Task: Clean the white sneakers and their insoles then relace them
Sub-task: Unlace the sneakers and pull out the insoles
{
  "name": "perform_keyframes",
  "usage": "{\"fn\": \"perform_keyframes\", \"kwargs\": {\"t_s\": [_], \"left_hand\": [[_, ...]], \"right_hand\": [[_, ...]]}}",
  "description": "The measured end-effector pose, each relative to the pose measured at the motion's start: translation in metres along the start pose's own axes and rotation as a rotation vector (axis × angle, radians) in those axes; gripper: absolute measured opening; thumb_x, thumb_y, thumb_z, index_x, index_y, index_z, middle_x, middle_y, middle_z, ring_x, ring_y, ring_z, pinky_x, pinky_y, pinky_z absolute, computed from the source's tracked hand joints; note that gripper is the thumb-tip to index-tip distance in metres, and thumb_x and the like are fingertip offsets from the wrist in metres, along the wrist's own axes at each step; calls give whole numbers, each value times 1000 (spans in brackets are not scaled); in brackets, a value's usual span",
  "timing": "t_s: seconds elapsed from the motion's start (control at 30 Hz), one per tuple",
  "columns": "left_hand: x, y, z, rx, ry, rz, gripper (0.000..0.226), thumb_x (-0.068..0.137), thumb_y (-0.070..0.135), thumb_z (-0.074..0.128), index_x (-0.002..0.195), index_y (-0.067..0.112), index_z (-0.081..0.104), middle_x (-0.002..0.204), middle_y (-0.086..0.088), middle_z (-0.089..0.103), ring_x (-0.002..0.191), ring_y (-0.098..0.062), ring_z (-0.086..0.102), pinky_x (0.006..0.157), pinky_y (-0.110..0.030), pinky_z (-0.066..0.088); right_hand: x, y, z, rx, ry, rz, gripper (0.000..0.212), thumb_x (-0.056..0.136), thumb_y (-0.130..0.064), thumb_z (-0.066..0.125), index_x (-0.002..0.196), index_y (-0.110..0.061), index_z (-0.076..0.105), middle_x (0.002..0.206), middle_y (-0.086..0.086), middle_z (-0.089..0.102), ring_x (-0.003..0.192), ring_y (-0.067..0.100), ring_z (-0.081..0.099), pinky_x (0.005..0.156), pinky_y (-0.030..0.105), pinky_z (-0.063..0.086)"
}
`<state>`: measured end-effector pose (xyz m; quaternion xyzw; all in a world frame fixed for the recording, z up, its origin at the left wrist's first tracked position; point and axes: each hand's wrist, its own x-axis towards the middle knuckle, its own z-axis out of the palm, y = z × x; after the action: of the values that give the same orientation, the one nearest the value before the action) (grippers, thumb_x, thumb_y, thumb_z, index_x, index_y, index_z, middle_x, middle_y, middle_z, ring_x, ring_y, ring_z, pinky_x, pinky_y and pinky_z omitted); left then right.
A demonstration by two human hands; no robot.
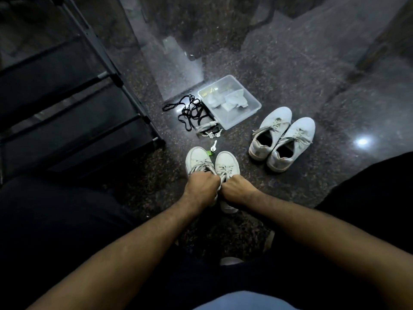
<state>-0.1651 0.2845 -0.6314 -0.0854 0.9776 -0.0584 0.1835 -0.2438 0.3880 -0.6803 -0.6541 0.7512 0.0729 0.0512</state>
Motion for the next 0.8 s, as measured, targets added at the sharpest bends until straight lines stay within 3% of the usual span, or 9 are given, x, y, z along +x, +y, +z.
{"fn": "perform_keyframes", "kwargs": {"t_s": [0.1, 0.17, 0.23, 0.3, 0.4, 0.6, 0.8], "left_hand": [[2, 6, 9, -39, -6, 1, 26, 88, 28, 58, 103, 11, 69, 106, -10, 72, 100, -30, 69, 73, -33, 49], [4, 8, 15, -59, 2, 3, 26, 90, 27, 55, 105, 10, 69, 107, -11, 72, 99, -31, 69, 72, -32, 49], [7, 9, 22, -65, 4, 28, 24, 89, 24, 56, 103, 10, 69, 103, -11, 73, 96, -32, 70, 71, -32, 50], [10, 8, 25, -66, 11, 43, 21, 88, 22, 58, 98, 10, 70, 101, -10, 73, 93, -32, 70, 71, -32, 50], [19, 4, 29, -119, -2, 15, 22, 90, 23, 57, 101, 9, 69, 106, -11, 71, 98, -33, 68, 75, -35, 50], [36, 2, 48, -344, -117, -124, 28, 92, 20, 54, 113, 6, 64, 118, -17, 65, 106, -39, 64, 83, -44, 53], [49, -12, 57, -420, -180, -273, 29, 94, 15, 52, 121, 5, 61, 122, -19, 64, 111, -38, 64, 90, -41, 51]], "right_hand": [[-3, 6, -6, 15, 45, -43, 43, 18, -18, 95, 41, -9, 60, 36, 1, 50, 26, 17, 47, 30, 14, 24], [-2, 11, -4, -69, -32, -24, 39, 25, -24, 93, 49, -6, 67, 39, 1, 55, 30, 17, 52, 31, 17, 29], [-1, 17, 8, -175, -93, 41, 36, 55, -33, 83, 76, -4, 77, 54, -1, 66, 44, 11, 63, 39, 19, 36], [-1, 24, 18, -192, -151, 129, 36, 87, -23, 56, 115, -3, 69, 86, 1, 75, 75, 16, 73, 54, 24, 43], [9, 31, 21, -70, -211, 156, 43, 97, -11, 39, 138, 3, 44, 112, 9, 70, 99, 30, 69, 65, 33, 39], [20, 28, 29, -25, -261, 282, 52, 95, -15, 44, 144, 2, 39, 122, 11, 66, 105, 32, 67, 69, 35, 44], [26, 42, 29, 111, -292, 470, 30, 95, -16, 49, 118, -9, 66, 117, 11, 69, 108, 32, 65, 82, 38, 51]]}}
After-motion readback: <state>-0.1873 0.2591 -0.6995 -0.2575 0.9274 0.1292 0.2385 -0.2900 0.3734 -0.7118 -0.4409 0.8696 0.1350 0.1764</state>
